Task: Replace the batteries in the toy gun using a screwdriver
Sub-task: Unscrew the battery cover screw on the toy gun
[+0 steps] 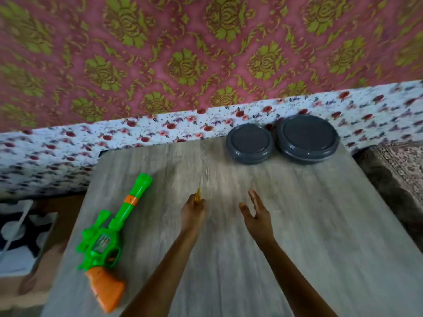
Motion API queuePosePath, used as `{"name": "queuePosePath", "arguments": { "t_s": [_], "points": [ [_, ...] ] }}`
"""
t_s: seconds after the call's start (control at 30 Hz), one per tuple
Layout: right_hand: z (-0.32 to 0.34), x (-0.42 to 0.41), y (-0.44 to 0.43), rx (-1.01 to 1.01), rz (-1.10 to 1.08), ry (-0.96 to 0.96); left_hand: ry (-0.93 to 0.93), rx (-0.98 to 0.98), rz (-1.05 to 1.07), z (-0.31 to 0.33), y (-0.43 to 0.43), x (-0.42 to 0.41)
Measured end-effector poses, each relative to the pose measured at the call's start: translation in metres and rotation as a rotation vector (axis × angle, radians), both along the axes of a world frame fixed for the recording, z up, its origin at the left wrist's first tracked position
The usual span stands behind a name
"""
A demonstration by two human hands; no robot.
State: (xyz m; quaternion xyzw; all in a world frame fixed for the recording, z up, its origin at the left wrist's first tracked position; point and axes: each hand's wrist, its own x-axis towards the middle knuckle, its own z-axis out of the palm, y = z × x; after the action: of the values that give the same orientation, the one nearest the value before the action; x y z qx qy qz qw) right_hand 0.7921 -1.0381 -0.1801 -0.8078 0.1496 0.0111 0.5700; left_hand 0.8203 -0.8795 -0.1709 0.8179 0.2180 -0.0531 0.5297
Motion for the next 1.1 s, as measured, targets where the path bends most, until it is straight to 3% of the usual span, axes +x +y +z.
{"name": "queuePosePath", "arguments": {
  "t_s": [0.27, 0.47, 0.7, 0.87, 1.1],
  "points": [
    [-0.020, -0.080, 0.038, -0.423, 0.230, -0.098, -0.136, 0.118, -0.071, -0.019, 0.044, -0.090],
    [-0.064, -0.096, 0.048, -0.686, 0.305, -0.211, -0.354, 0.242, -0.117, -0.060, 0.057, -0.118],
    [-0.077, -0.096, 0.044, -0.768, 0.376, -0.302, -0.575, 0.337, -0.190, -0.081, 0.065, -0.115],
    [-0.082, -0.096, 0.044, -0.966, 0.481, -0.259, -0.614, 0.449, -0.272, -0.091, 0.066, -0.113],
    [-0.077, -0.109, 0.046, -0.951, 0.532, -0.223, -0.636, 0.409, -0.221, -0.085, 0.063, -0.130]
  ]
}}
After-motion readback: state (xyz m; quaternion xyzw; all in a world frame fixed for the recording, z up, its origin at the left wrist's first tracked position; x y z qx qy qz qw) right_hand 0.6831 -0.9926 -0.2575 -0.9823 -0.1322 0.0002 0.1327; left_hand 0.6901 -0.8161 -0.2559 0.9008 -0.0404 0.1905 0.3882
